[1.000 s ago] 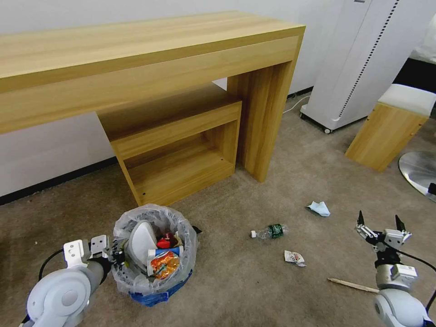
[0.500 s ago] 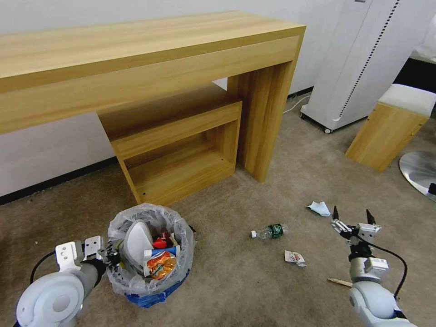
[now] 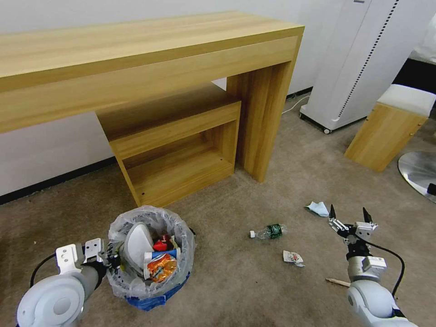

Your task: Pick up the trash bin and place the garbage on the floor into it.

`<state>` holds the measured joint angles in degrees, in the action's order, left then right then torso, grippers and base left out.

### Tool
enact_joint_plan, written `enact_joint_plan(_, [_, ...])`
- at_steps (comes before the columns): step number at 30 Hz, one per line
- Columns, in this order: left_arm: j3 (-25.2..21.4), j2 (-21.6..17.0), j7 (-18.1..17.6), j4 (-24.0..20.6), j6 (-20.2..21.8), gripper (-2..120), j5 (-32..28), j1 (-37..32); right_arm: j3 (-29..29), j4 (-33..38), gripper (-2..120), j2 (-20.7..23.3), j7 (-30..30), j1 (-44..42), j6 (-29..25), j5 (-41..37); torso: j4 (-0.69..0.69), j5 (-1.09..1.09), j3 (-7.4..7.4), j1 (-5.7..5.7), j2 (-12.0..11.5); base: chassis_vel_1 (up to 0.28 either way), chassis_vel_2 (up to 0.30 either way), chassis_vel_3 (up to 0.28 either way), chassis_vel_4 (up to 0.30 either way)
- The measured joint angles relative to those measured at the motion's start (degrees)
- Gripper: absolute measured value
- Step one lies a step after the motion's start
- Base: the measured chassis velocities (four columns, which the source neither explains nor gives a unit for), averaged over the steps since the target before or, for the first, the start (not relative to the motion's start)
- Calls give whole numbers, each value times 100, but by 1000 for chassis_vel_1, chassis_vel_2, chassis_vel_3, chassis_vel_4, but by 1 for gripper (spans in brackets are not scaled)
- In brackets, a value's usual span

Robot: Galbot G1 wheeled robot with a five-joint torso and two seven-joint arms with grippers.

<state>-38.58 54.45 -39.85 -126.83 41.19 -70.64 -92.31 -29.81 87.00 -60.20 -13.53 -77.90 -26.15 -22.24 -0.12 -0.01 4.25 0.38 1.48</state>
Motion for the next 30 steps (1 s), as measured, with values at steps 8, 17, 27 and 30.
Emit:
enact_joint_plan(8, [15, 41, -3, 0, 0, 0, 27, -16, 14, 16, 100, 21, 32, -26, -38, -30, 0, 1, 1, 1, 0, -216, -213, 218, 198])
enact_joint_plan(17, [20, 163, -2, 10, -3, 0, 126, -73, 157, -21, 100, 22, 38, 58, -121, -96, -1, 1, 1, 0, 0, -271, -283, 279, 274])
enact_joint_plan(27, [-81, 182, -17, -96, -10, 0, 103, -171, 274, -104, 100, -50, 175, 179, -408, -83, -1, -1, 0, 0, 0, -137, -125, 108, 122])
enact_joint_plan(30, [-82, 209, -33, -128, -9, 0, 106, -193, 321, -97, 100, -86, 211, 153, -429, -163, 1, 1, 0, 0, 0, 73, 72, -36, -44])
